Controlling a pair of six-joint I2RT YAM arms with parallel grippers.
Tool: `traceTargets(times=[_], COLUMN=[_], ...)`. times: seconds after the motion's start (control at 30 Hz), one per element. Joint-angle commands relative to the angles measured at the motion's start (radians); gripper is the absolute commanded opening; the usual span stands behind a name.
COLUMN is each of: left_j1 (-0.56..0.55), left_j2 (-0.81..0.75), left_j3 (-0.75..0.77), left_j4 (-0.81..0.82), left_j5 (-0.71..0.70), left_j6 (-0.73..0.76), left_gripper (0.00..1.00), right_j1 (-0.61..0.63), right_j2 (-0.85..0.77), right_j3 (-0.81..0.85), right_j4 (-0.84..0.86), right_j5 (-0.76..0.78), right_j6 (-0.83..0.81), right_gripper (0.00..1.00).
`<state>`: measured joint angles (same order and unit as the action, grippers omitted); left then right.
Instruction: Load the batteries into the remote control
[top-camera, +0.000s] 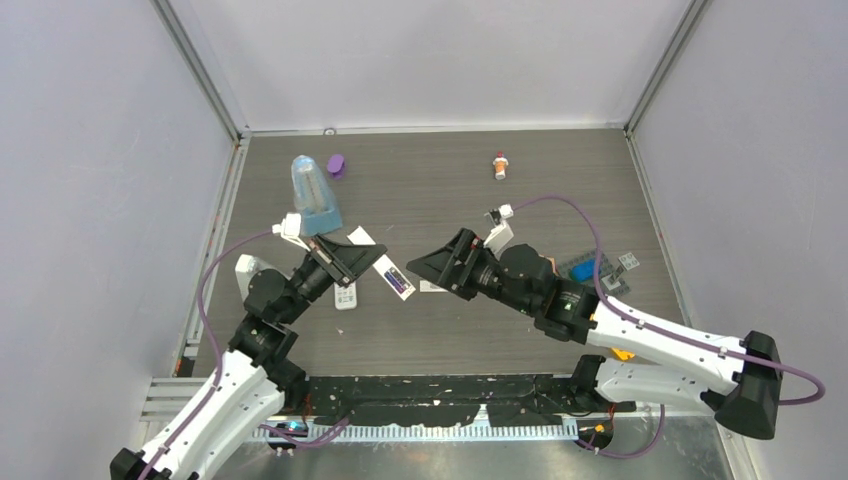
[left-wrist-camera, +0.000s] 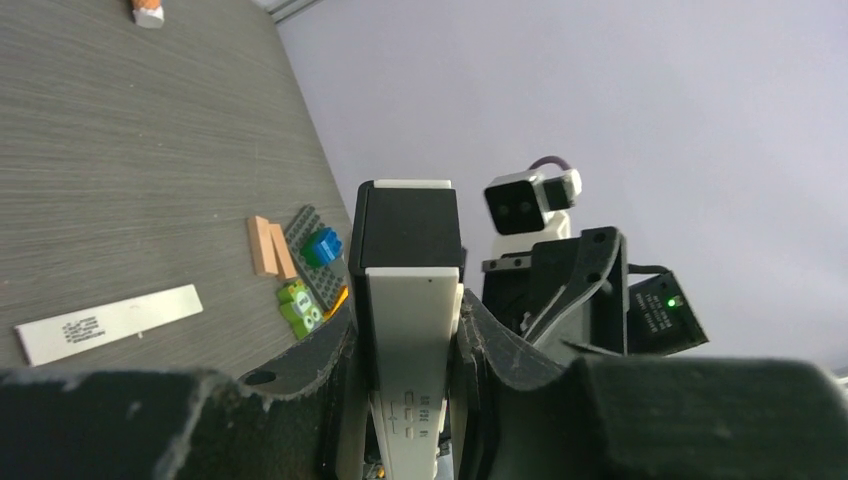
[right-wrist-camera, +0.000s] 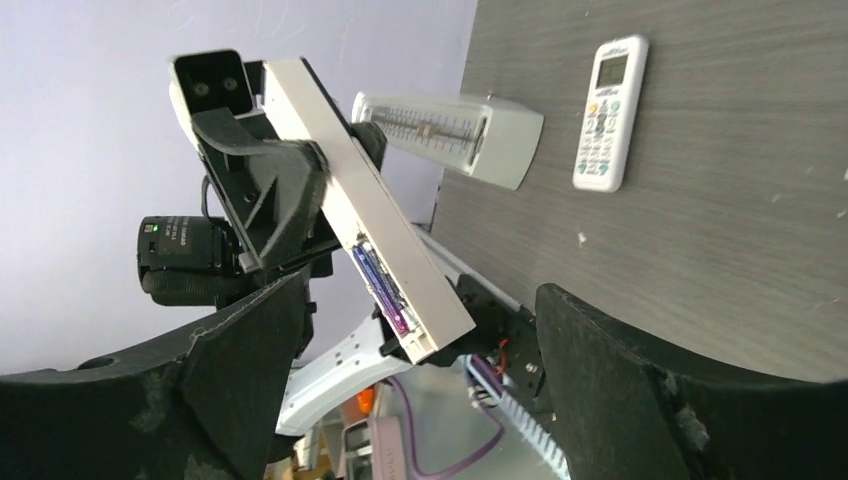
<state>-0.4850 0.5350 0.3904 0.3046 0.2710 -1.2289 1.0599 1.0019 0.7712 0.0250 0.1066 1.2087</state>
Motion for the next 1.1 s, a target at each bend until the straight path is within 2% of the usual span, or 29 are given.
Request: traceTargets(times=[0.0, 0.17, 0.3, 0.47, 0.7, 0.77, 0.83, 0.93, 1.0, 1.07], left_j1=[0.002, 0.003, 0.003, 0.003, 0.005, 0.006, 0.008, 0.009, 0.01, 0.01], left_j2=[-0.015, -0.007, 0.003, -0.012, -0.027, -0.031, -0.035, -0.042, -0.049, -0.062], left_j3=[-0.013, -0.027, -0.028, -0.047, -0.05, -0.051, -0.054, -0.057, -0.057, -0.054], left_j4=[0.0, -0.017, -0.041, -0.067, -0.091, -0.097, -0.101, -0.11, -0.122, -0.143], left_j5=[-0.004, -0.001, -0.008, -0.036, -0.045, -0.045, -0.046, -0.048, -0.048, -0.054], left_j6=[0.058, 0.055, 0.054, 0.045, 0.047, 0.05, 0.052, 0.062, 0.07, 0.082], left_gripper=[0.0, 0.0, 0.0, 0.0, 0.0, 0.0, 0.0, 0.0, 0.06, 0.17], right_j1=[-0.051, -0.034, 0.06, 0.159, 0.191, 0.192, 0.192, 0.193, 0.194, 0.192], right_j2=[-0.063, -0.005, 0.102, 0.255, 0.395, 0.412, 0.423, 0.423, 0.421, 0.421], right_j3=[0.016, 0.155, 0.278, 0.384, 0.462, 0.473, 0.479, 0.475, 0.463, 0.454], right_j4=[-0.012, -0.189, -0.296, -0.347, -0.378, -0.38, -0.383, -0.378, -0.369, -0.363], right_j5=[-0.027, -0.075, 0.009, 0.115, 0.168, 0.173, 0.175, 0.173, 0.171, 0.17], right_j6=[-0.283, -0.667, -0.892, -1.0, -1.091, -1.099, -1.101, -1.106, -1.115, -1.129], right_gripper=[0.9, 0.91, 0.91, 0.91, 0.89, 0.83, 0.72, 0.5, 0.36, 0.26])
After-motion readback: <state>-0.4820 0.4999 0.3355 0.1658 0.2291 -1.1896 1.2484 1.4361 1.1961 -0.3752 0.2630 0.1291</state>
